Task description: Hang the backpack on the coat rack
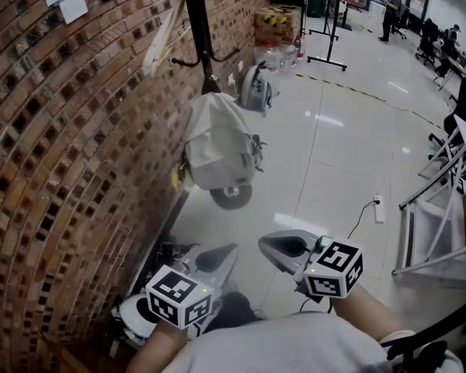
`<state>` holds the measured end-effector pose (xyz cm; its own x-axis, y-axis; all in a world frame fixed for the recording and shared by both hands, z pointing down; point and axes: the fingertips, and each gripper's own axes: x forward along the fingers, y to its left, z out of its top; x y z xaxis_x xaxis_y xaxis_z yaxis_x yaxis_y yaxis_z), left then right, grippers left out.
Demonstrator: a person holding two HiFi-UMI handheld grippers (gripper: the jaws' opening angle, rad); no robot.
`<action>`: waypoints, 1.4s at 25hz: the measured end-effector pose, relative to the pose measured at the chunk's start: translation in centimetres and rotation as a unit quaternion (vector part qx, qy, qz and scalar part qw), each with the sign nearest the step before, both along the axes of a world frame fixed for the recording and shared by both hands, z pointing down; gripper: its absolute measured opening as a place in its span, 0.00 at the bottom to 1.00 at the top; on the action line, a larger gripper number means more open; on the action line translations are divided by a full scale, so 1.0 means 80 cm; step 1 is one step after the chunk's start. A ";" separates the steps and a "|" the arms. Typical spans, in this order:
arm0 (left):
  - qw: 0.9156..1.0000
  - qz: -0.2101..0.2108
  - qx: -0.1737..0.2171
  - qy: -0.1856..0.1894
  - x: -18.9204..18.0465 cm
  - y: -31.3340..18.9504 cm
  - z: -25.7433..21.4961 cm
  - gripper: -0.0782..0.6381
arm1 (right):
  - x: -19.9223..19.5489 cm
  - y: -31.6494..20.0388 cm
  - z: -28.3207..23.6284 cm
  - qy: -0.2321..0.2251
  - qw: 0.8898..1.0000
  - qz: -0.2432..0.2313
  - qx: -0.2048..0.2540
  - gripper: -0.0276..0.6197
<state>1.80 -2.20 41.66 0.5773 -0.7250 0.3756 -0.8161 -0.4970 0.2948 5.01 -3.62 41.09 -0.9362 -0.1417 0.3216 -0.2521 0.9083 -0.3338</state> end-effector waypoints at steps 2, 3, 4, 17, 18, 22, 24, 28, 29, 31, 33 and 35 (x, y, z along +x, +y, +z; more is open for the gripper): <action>1.000 0.001 0.001 -0.001 0.011 0.020 -0.010 0.11 | 0.009 0.021 -0.002 0.001 1.000 -0.001 -0.005 0.04; 1.000 0.002 0.002 -0.002 0.015 0.027 -0.016 0.11 | 0.011 0.030 -0.005 0.001 1.000 -0.002 -0.006 0.04; 1.000 0.005 0.004 -0.006 0.019 0.034 -0.022 0.11 | 0.013 0.038 -0.008 0.000 1.000 -0.001 -0.007 0.04; 0.999 0.031 0.032 -0.010 0.017 0.198 -0.041 0.11 | 0.014 0.200 -0.020 -0.001 0.999 0.044 0.008 0.04; 0.999 0.029 0.032 -0.009 0.014 0.211 -0.041 0.11 | 0.012 0.213 -0.021 -0.002 0.999 0.046 0.009 0.04; 0.999 0.026 0.036 -0.009 -0.001 0.252 -0.039 0.11 | 0.001 0.253 -0.019 -0.004 0.999 0.052 0.012 0.04; 0.999 0.028 0.038 -0.011 -0.006 0.276 -0.041 0.11 | 0.000 0.274 -0.021 -0.003 0.998 0.055 0.013 0.04; 0.998 0.031 0.047 -0.015 -0.008 0.317 -0.051 0.11 | -0.001 0.316 -0.033 0.001 0.998 0.055 0.027 0.04; 0.998 0.033 0.048 -0.015 -0.007 0.323 -0.053 0.11 | -0.002 0.323 -0.034 0.005 0.998 0.055 0.035 0.04; 0.998 0.037 0.050 -0.014 -0.006 0.330 -0.054 0.11 | -0.004 0.332 -0.035 0.008 0.998 0.055 0.039 0.04; 0.998 0.038 0.050 -0.015 -0.006 0.334 -0.054 0.11 | -0.005 0.336 -0.036 0.006 0.998 0.055 0.036 0.04; 0.998 0.037 0.052 -0.017 -0.008 0.326 -0.053 0.11 | -0.007 0.329 -0.034 0.006 0.998 0.056 0.034 0.04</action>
